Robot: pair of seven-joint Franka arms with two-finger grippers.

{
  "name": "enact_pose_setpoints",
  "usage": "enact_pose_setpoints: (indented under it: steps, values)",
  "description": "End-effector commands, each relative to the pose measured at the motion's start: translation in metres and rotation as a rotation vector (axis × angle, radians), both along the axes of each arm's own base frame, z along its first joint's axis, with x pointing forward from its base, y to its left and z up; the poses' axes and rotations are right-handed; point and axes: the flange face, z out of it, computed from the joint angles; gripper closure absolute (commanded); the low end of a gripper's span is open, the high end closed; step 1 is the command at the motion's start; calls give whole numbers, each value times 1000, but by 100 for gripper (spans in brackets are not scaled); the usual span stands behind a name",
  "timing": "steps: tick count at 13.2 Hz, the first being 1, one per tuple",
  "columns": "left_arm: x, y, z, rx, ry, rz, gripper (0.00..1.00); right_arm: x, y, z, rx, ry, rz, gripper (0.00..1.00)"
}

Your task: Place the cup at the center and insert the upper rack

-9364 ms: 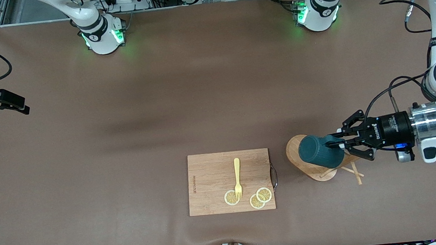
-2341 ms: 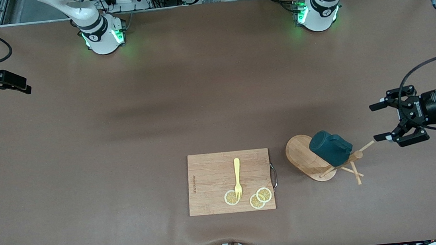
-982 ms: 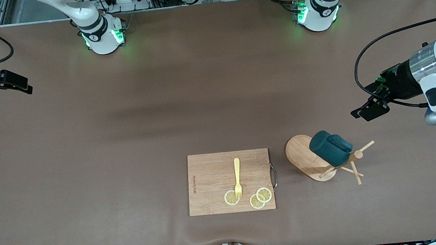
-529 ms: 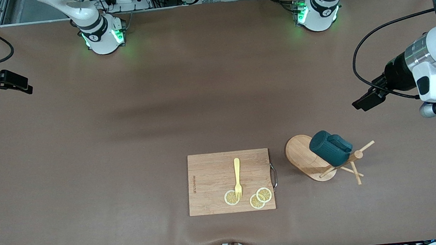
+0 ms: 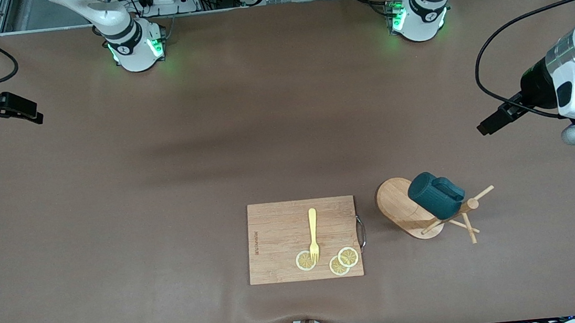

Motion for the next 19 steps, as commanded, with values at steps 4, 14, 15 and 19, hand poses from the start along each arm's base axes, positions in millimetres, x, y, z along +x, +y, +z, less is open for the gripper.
enact_pose_setpoints:
  steps: [4, 14, 15, 19]
  values:
    - [-25, 43, 29, 97, -33, -169, 0, -2, 2, 2, -3, -6, 2, 0]
    - [-81, 74, 20, 94, -17, -318, 0, -2, 1, 1, -3, -5, 0, 0]
    - [-86, 69, 23, 95, -19, -325, 0, -2, 1, 1, -3, -5, 0, 0]
    - [-102, 69, 32, 95, -13, -316, 0, -2, 1, 2, -3, -6, 0, 0]
